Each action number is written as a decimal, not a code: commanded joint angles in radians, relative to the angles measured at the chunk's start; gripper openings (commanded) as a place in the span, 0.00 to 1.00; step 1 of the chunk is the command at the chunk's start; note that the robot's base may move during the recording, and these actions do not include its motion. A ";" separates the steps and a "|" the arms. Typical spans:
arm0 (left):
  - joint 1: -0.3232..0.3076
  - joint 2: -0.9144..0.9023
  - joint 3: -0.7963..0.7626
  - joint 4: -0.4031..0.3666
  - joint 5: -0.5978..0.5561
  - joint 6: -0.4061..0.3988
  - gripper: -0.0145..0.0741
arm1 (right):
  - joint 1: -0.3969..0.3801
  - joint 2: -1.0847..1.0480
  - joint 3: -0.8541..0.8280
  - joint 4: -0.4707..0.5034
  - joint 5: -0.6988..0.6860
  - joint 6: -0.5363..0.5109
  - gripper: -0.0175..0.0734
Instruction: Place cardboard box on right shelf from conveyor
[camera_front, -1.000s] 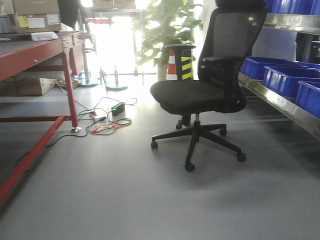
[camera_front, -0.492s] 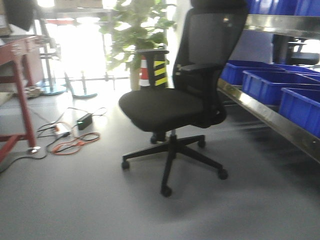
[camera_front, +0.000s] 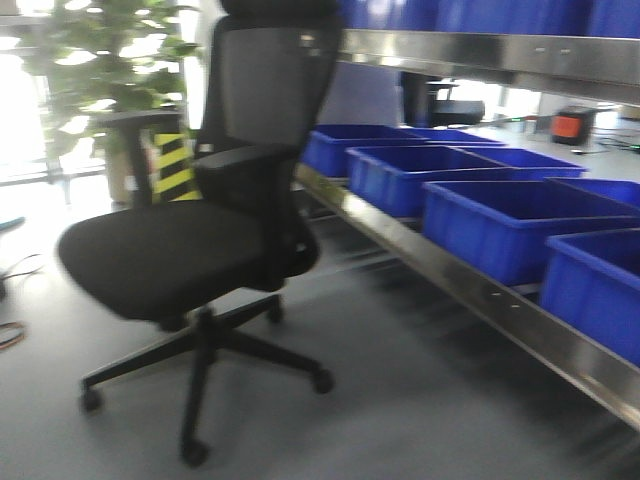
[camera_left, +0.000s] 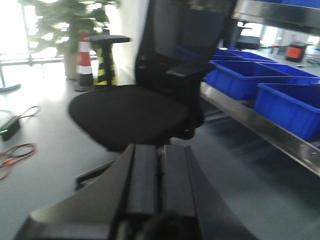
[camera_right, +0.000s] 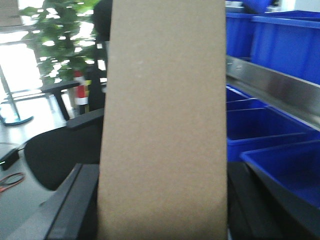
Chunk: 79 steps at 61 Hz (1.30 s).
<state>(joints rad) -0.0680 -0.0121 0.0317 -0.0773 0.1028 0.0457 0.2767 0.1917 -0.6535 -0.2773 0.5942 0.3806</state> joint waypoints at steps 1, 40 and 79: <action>0.000 -0.016 0.010 -0.006 -0.088 0.000 0.03 | -0.006 0.017 -0.028 -0.026 -0.105 -0.010 0.36; 0.000 -0.016 0.010 -0.006 -0.088 0.000 0.03 | -0.006 0.017 -0.028 -0.026 -0.105 -0.010 0.36; -0.001 -0.016 0.010 -0.006 -0.088 0.000 0.03 | -0.006 0.017 -0.028 -0.026 -0.105 -0.010 0.36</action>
<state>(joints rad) -0.0680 -0.0121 0.0317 -0.0773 0.1028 0.0457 0.2767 0.1917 -0.6535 -0.2773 0.5942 0.3806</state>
